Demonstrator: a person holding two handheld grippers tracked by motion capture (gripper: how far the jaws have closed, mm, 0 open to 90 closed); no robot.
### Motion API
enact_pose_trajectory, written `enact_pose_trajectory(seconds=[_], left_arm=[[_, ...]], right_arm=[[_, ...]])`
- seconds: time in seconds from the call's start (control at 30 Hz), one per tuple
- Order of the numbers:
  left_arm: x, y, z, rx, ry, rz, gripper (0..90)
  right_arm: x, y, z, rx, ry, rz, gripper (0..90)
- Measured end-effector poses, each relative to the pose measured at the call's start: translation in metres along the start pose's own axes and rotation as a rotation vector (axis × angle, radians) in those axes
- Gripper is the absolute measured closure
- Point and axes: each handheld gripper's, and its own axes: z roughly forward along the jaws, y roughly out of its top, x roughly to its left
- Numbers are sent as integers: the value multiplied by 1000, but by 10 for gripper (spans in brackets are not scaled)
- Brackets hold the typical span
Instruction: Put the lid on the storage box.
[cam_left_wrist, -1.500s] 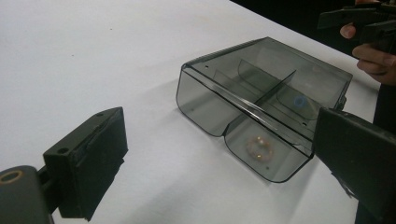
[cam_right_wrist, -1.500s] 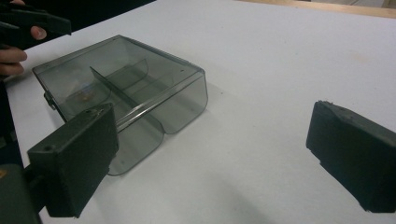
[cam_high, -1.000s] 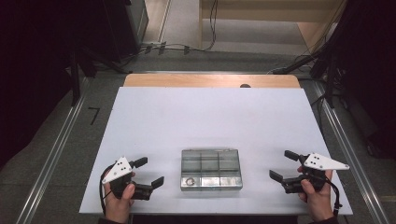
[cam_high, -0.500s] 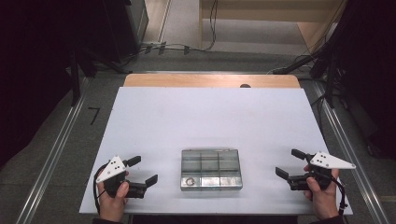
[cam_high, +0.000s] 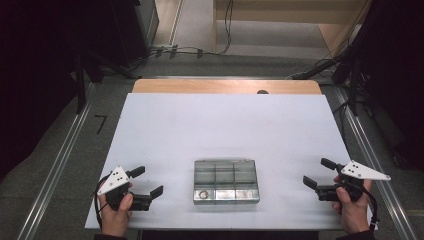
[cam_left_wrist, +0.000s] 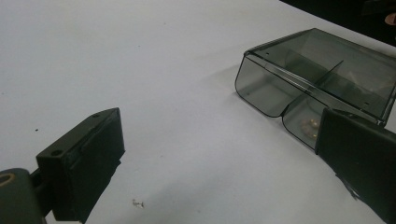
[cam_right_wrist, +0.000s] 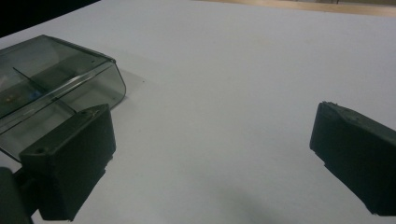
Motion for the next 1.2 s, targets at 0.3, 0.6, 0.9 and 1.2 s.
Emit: enact_pose_trajectory(seconds=[0.3, 0.6, 0.9, 1.2], left_arm=[[4, -1, -3, -1, 10, -2, 11], [8, -3, -5, -2, 17, -8, 11], [11, -4, -7, -7, 22, -14, 11], [11, -4, -6, -6, 23, -15, 11]], right_arm=[[-10, -3, -4, 0, -20, 11, 0], [-17, -6, -7, 3, -40, 22, 0], [-22, -10, -9, 6, -53, 32, 0], [-22, -10, -8, 6, -53, 27, 0]])
